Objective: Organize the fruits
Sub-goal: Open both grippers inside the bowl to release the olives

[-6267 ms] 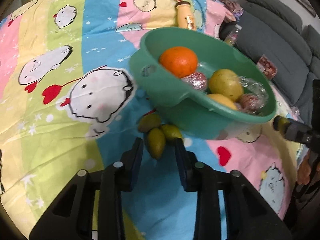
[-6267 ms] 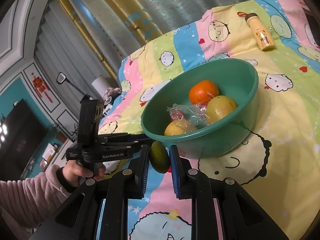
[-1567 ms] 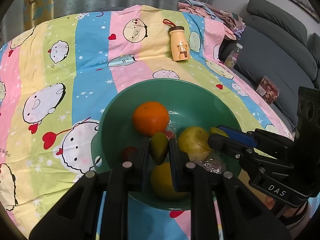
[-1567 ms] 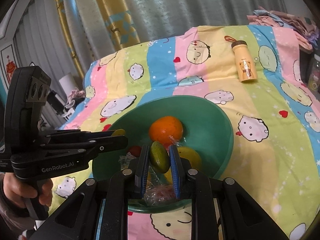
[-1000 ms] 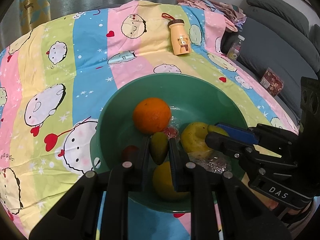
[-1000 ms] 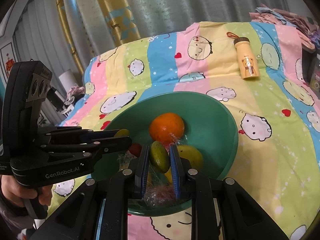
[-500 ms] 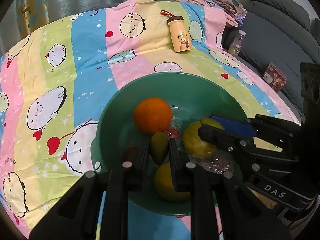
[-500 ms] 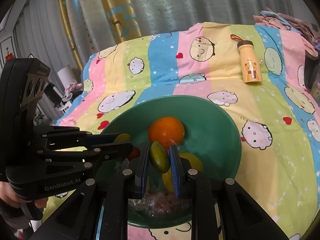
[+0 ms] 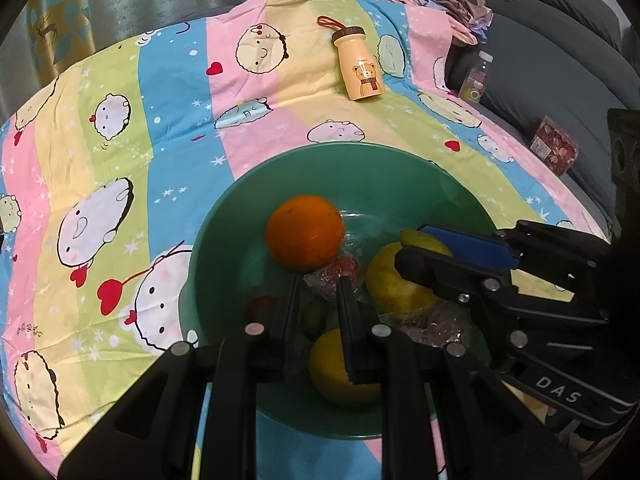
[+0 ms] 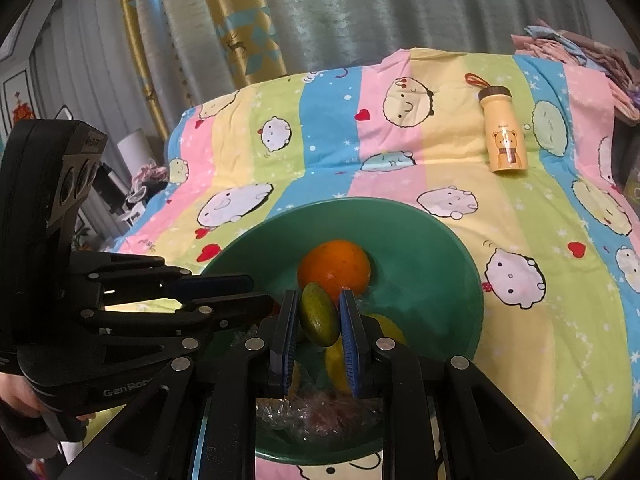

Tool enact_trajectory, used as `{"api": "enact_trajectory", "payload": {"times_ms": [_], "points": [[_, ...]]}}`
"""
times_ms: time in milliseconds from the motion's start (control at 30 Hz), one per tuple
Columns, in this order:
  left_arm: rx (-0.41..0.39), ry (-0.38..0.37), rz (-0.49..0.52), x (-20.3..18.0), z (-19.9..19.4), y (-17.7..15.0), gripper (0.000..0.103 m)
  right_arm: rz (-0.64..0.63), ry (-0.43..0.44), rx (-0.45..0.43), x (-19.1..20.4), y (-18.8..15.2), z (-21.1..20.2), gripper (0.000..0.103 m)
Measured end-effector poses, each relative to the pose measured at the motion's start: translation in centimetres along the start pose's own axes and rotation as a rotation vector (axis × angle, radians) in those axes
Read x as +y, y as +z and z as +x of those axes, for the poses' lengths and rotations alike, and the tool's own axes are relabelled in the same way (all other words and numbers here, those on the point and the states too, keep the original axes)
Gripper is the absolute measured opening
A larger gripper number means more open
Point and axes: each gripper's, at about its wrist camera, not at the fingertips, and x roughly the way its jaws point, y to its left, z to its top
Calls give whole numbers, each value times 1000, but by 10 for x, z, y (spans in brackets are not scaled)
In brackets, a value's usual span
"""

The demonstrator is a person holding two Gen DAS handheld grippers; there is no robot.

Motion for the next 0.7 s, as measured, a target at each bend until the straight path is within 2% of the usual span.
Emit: {"api": "enact_trajectory", "payload": {"times_ms": [700], "points": [[-10, 32, -3, -9, -5, 1, 18, 21, 8, -16, -8, -2, -8, 22]]}}
